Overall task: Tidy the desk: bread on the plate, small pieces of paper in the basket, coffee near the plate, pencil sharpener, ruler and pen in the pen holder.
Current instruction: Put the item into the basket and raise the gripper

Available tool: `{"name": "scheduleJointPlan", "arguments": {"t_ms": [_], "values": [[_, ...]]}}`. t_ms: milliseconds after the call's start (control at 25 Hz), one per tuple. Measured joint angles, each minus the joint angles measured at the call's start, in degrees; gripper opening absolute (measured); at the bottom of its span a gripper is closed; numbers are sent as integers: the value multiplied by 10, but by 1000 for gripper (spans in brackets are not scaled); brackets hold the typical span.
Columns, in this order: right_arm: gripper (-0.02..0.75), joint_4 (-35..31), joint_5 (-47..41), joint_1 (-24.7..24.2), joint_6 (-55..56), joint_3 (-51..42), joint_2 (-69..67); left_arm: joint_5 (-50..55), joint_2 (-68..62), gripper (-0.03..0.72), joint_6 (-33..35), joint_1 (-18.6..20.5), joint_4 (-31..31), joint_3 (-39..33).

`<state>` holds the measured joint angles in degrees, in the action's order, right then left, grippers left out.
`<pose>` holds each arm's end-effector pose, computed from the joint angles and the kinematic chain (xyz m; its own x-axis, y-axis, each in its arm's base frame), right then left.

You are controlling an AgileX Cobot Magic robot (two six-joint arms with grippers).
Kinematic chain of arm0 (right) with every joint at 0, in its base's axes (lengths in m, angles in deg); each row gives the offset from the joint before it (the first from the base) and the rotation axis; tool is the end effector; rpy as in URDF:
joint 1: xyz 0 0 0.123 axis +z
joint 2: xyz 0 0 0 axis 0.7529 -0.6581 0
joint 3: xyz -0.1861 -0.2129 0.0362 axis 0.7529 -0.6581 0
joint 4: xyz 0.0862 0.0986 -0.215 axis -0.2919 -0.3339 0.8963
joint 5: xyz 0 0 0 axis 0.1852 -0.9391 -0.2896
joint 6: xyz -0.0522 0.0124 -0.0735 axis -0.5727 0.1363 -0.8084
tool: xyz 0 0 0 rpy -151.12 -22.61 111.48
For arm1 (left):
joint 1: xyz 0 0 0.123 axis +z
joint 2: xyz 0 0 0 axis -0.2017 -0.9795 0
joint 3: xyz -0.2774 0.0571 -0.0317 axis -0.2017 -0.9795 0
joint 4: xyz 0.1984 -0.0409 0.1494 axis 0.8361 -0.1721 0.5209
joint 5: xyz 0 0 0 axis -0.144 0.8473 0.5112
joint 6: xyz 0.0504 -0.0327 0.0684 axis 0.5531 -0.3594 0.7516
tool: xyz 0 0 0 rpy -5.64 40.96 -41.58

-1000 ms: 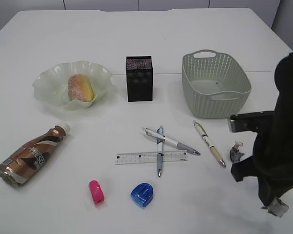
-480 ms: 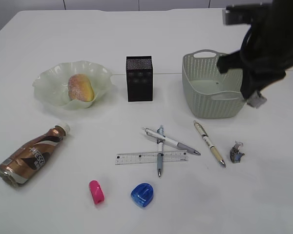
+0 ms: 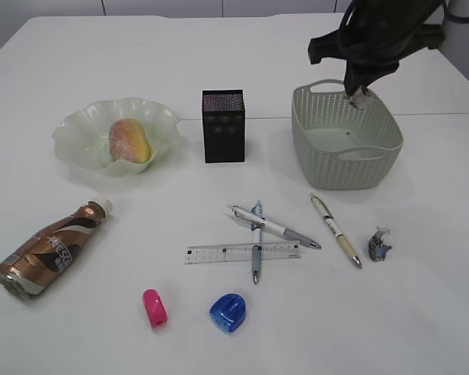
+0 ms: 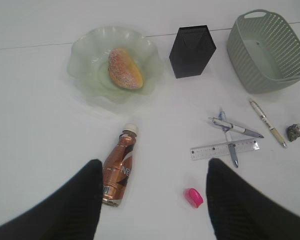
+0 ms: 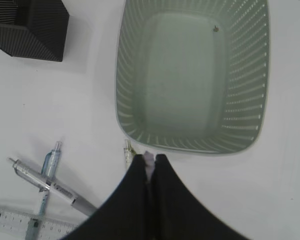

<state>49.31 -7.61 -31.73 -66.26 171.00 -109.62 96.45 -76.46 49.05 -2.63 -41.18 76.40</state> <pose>0.4068 0.1129 0.3091 -0.8730 -0.1206 -0.4725 -0.1112 0.9926 -0.0479 0.1667 -0.0493 0.4800 -0.6815 0.0032 -0.7318 0.1889 0.9669 -0.1716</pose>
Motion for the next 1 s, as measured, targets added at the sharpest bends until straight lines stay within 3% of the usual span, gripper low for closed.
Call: {"name": "scheduleJointPlan", "arguments": {"t_ms": [440,680,760,920,1000], "values": [[13,-22,23,-75,1,107,-144,0,0,469,0,0,-19,0],[34,-45,34,-89,3,141,-172,0,0,469,0,0,-28,0],[103,-49,40,-89,-3,143,-179,0,0,468,0,0,-30,0],[384,-51,48,-89,-21,143,-191,0,0,468,0,0,-30,0],[485,-51,53,-89,-23,143,-196,0,0,468,0,0,-30,0]]}}
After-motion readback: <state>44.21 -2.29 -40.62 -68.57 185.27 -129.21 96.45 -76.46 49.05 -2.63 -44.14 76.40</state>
